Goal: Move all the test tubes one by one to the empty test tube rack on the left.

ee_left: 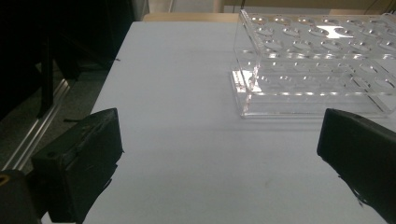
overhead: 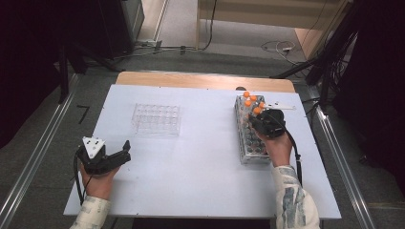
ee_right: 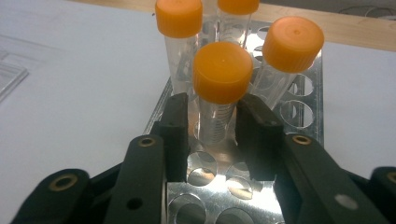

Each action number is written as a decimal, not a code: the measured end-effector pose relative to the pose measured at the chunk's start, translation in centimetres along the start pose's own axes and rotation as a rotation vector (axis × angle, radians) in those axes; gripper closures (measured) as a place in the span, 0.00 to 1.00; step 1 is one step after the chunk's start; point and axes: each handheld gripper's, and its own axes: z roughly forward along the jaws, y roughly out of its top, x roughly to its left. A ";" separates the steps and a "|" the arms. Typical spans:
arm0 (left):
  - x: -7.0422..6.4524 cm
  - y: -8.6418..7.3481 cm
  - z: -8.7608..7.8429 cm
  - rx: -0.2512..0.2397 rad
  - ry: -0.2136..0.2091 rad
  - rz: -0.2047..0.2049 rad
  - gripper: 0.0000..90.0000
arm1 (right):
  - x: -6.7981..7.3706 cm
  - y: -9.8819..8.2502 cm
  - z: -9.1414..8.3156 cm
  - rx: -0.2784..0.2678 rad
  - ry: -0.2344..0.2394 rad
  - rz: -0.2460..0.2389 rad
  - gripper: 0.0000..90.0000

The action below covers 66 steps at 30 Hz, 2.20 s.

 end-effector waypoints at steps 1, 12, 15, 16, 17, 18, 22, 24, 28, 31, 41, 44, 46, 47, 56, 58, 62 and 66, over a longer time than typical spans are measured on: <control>0.0 0.0 0.0 -0.001 -0.001 -0.002 0.01 | 0.0 0.0 0.0 0.000 0.000 0.000 0.72; -0.1 0.0 0.0 0.008 -0.012 0.003 0.01 | 0.3 0.5 0.6 0.021 -0.016 0.000 0.80; 0.0 0.0 0.2 0.018 -0.025 -0.009 0.01 | 0.2 0.5 0.3 0.005 -0.016 0.004 0.80; 0.0 0.0 0.2 0.025 -0.037 -0.013 0.03 | 0.2 0.6 0.2 -0.001 -0.015 0.002 0.80; 0.1 0.0 0.3 0.036 -0.053 -0.020 0.03 | 0.2 0.6 0.0 -0.008 -0.013 0.003 0.80; 0.1 0.1 0.3 0.038 -0.055 -0.017 0.03 | 0.2 0.7 -0.2 -0.015 -0.011 0.005 0.80; -0.2 0.2 0.3 0.034 -0.057 -0.003 0.03 | -0.2 0.9 -0.9 -0.044 0.002 0.015 0.80; -0.2 0.4 0.2 0.033 -0.063 -0.009 0.03 | -0.3 1.0 -1.2 -0.053 0.006 0.014 0.80; -0.4 1.0 0.3 0.025 -0.072 -0.018 0.03 | -0.2 1.1 -1.7 -0.064 0.017 0.007 0.80; -0.9 1.9 0.6 0.024 -0.105 -0.017 0.06 | -0.1 1.2 -1.9 -0.075 0.019 0.001 0.80; -3.2 5.1 2.0 0.008 -0.175 0.031 0.07 | -0.3 1.3 -3.4 -0.130 0.035 -0.003 0.80; -4.2 6.1 2.4 -0.007 -0.191 0.046 0.07 | -0.3 1.3 -3.7 -0.137 0.040 0.000 0.80; -4.7 6.6 2.9 0.002 -0.208 0.051 0.07 | -0.2 1.3 -3.9 -0.147 0.063 0.003 0.80; -4.9 6.9 3.2 0.011 -0.218 0.053 0.07 | -0.1 1.3 -4.1 -0.149 0.073 0.004 0.80; -5.2 8.0 5.6 0.036 -0.256 0.032 0.06 | 0.7 1.4 -4.7 -0.150 0.078 -0.029 0.80; -5.3 8.1 5.9 0.044 -0.250 0.037 0.06 | 0.7 1.4 -4.7 -0.149 0.079 -0.026 0.80; -5.5 8.2 5.8 0.041 -0.260 0.032 0.07 | 1.5 1.3 -4.8 -0.158 0.106 -0.035 0.80; -6.1 8.6 5.2 0.030 -0.294 0.036 0.08 | 2.7 1.4 -4.7 -0.159 0.139 -0.047 0.80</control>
